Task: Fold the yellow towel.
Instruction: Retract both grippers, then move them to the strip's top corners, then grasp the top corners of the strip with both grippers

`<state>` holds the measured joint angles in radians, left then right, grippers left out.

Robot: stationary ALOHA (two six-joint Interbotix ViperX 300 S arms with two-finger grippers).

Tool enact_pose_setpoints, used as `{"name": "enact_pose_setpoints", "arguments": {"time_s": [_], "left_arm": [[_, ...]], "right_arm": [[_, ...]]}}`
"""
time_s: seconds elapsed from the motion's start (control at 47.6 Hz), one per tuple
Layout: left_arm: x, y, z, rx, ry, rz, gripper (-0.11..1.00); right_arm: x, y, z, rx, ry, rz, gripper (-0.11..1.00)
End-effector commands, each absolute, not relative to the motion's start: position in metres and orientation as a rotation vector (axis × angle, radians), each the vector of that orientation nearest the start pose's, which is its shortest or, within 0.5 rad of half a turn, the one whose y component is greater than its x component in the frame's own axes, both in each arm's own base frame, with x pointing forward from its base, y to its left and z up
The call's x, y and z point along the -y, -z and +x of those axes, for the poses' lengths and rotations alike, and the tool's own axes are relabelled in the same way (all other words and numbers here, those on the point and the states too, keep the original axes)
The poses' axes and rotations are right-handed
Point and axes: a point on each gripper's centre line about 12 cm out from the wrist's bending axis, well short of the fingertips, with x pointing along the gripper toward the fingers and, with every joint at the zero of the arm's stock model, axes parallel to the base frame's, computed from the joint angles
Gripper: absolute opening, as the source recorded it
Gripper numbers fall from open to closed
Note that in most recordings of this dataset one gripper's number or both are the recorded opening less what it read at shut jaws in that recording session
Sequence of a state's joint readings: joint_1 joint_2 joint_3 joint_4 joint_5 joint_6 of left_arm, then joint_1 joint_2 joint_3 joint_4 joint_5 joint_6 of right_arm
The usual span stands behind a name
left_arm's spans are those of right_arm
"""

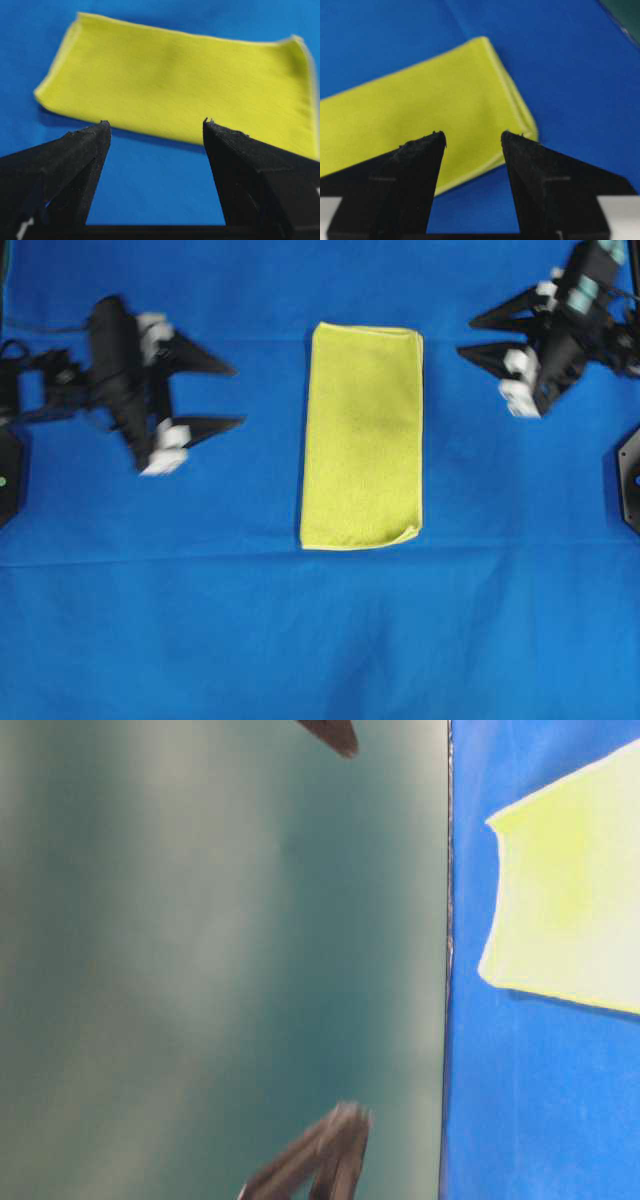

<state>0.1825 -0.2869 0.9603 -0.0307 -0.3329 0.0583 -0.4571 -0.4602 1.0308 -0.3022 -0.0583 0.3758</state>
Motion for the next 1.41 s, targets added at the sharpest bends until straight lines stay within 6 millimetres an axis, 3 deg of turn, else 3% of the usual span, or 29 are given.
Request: {"name": "enact_pose_setpoints", "arguments": {"time_s": [0.0, 0.273, 0.526, 0.757, 1.03, 1.093, 1.219, 1.324, 1.387], "left_arm": [[-0.077, -0.207, 0.339, -0.335, -0.223, 0.002, 0.71], [-0.127, -0.181, 0.387, -0.39, -0.308, 0.002, 0.71], [-0.159, -0.146, 0.413, -0.444, -0.354, -0.012, 0.71], [-0.183, -0.104, 0.418, -0.519, -0.393, -0.033, 0.71], [-0.184, -0.091, 0.409, -0.555, -0.399, -0.041, 0.69], [-0.184, -0.091, 0.407, -0.559, -0.4, -0.041, 0.64], [-0.183, -0.09, 0.407, -0.565, -0.392, -0.024, 0.33], [-0.183, -0.091, 0.407, -0.569, -0.383, 0.005, 0.09], [-0.182, -0.091, 0.409, -0.568, -0.377, 0.018, 0.04]], "right_arm": [[0.136, -0.201, 0.263, -0.514, 0.473, 0.191, 0.55], [0.168, -0.164, 0.298, -0.665, 0.493, 0.188, 0.55], [0.184, -0.134, 0.314, -0.748, 0.494, 0.192, 0.55], [0.195, -0.104, 0.308, -0.815, 0.518, 0.227, 0.54], [0.196, -0.096, 0.31, -0.829, 0.511, 0.228, 0.51], [0.195, -0.096, 0.309, -0.831, 0.51, 0.226, 0.4], [0.195, -0.096, 0.308, -0.836, 0.51, 0.225, 0.07], [0.194, -0.096, 0.308, -0.834, 0.51, 0.225, 0.05], [0.195, -0.097, 0.308, -0.832, 0.511, 0.226, 0.05]]}}
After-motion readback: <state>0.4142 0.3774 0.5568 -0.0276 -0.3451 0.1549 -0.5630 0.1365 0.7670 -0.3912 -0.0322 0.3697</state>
